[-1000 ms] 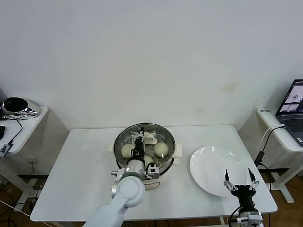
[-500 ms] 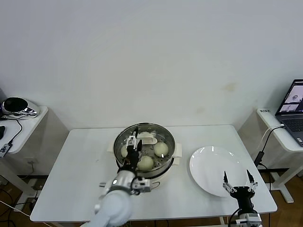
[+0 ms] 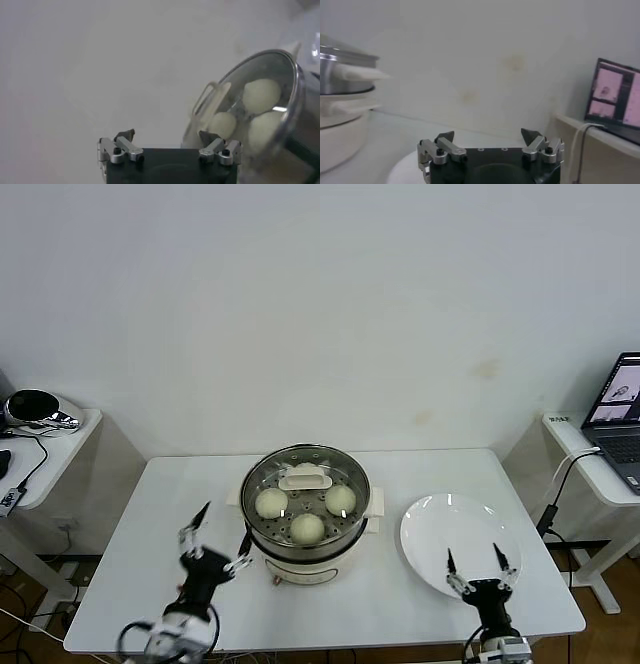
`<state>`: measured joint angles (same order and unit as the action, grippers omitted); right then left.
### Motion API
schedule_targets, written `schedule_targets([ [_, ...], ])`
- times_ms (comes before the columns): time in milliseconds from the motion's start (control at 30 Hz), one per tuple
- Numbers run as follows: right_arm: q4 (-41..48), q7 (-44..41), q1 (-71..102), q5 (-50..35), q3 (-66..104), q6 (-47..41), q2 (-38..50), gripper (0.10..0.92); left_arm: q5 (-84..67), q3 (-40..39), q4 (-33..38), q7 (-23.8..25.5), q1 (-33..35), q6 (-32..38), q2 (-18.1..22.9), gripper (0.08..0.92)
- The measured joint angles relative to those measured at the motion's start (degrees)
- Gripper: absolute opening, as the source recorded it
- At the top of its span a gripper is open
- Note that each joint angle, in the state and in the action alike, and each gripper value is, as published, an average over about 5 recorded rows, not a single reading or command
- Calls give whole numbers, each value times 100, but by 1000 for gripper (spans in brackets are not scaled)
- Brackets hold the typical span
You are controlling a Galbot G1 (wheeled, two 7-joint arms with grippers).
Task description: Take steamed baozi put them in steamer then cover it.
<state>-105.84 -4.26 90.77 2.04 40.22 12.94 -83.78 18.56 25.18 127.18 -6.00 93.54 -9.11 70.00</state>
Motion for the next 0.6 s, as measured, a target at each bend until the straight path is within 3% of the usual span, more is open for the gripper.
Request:
schedule_targets([
  [300,-120,-105,192,-263,-391,-84,149,823,-2281,591,-287,-515,851,787,348,823],
  [600,-220,-143,449,-442,-569,-113,161,823,-3051,792,-688,-603,1063,1186,559,823],
])
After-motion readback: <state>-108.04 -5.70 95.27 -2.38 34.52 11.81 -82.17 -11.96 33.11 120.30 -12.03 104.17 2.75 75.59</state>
